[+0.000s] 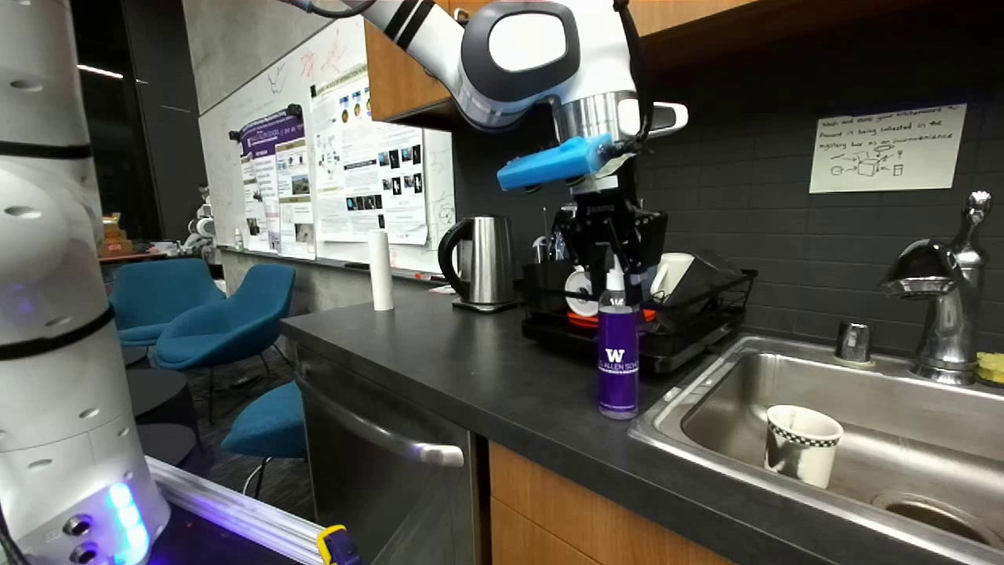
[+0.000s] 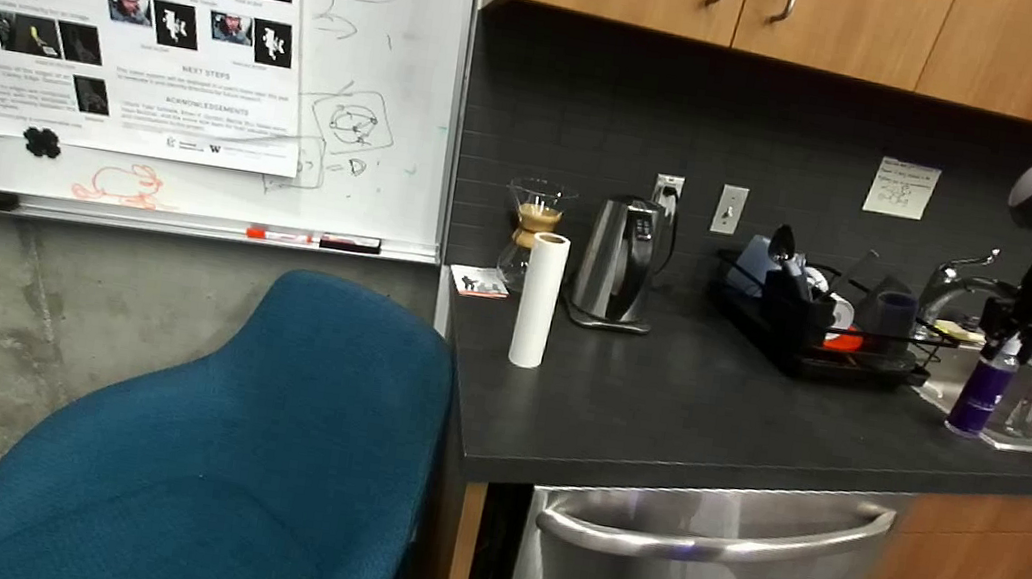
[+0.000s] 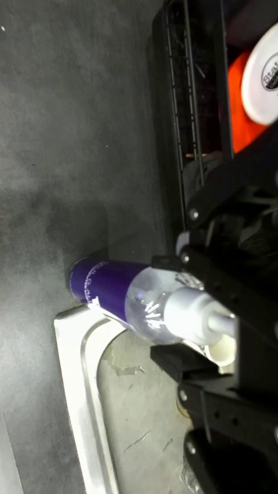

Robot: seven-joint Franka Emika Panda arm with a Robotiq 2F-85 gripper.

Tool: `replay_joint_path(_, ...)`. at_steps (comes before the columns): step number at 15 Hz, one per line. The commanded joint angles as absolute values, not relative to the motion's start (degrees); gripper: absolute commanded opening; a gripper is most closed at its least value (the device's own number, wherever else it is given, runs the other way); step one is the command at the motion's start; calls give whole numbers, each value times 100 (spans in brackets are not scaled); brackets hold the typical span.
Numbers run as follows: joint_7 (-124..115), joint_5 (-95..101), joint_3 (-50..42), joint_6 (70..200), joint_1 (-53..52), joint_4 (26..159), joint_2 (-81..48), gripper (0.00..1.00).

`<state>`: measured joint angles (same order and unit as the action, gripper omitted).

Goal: Move the purple bottle closer to the paper towel roll

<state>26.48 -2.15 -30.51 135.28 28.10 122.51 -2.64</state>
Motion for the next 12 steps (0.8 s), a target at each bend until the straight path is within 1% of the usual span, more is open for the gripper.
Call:
replay_joint_path(1,2711,-75,-2980,13600,2891,12276,-156,18)
replay_joint_path(6,2786,-221,-2928,13488,2856,12310,97,18)
replay_joint_path(12,2740,-484,-2870,12834,2769,12245,381,18)
